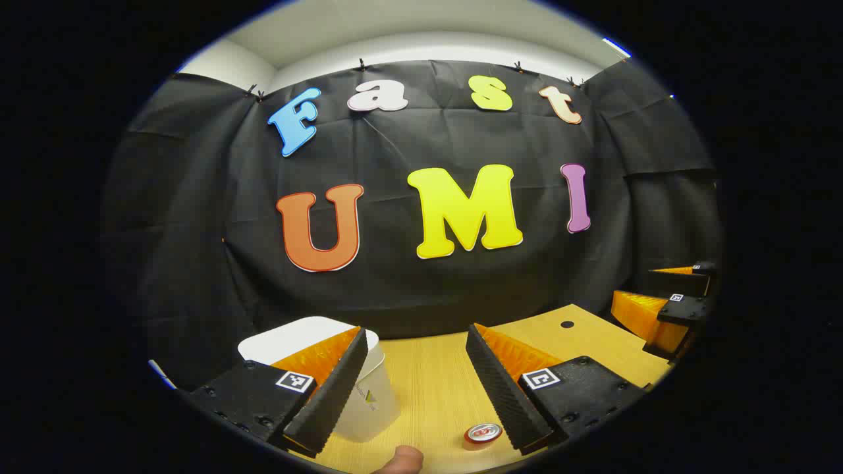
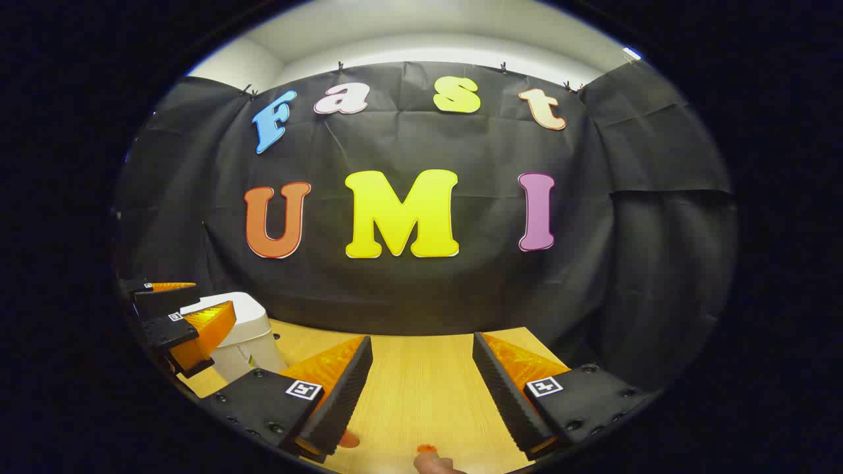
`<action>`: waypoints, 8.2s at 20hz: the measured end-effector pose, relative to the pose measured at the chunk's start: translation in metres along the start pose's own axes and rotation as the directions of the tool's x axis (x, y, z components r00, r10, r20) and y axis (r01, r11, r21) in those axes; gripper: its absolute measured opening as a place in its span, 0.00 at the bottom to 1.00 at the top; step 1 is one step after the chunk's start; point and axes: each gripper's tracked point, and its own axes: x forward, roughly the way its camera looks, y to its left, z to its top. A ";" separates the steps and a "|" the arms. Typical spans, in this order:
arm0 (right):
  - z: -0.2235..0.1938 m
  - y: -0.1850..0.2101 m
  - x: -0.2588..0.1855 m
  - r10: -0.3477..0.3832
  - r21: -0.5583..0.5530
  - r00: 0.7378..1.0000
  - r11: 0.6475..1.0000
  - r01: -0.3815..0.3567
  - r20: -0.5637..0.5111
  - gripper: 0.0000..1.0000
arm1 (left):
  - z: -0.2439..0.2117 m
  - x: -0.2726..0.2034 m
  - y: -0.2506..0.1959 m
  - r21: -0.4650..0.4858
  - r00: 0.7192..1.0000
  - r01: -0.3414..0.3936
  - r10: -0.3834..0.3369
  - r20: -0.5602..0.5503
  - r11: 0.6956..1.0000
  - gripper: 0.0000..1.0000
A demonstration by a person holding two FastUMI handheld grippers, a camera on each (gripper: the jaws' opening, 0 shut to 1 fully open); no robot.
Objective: Press the lid of the desktop garbage bin to open it, pick up the crumpled paper on the desktop and throw it into the bin, then pick up the pop can on the desktop and drop it into the bin, and finally close the garbage bin lid.
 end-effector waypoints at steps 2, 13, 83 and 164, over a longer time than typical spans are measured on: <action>0.006 0.000 0.004 0.002 -0.016 1.000 1.000 -0.002 0.022 0.94 | -0.001 0.000 -0.002 0.001 1.000 -0.007 0.007 -0.008 1.000 0.99; 0.008 -0.007 0.015 0.003 -0.037 1.000 0.999 -0.002 0.029 0.94 | 0.016 -0.003 -0.013 -0.078 0.999 -0.031 0.035 0.041 0.996 0.99; -0.010 0.012 0.032 0.066 -0.061 0.996 0.996 -0.070 -0.064 0.94 | -0.040 0.060 0.130 -0.029 0.868 -0.447 0.426 -0.255 0.894 0.03; -0.300 -0.052 0.033 -0.072 -0.044 0.529 0.997 0.066 -0.846 0.23 | -0.239 -0.031 -0.028 -0.038 0.795 0.036 -0.052 -0.605 0.999 0.93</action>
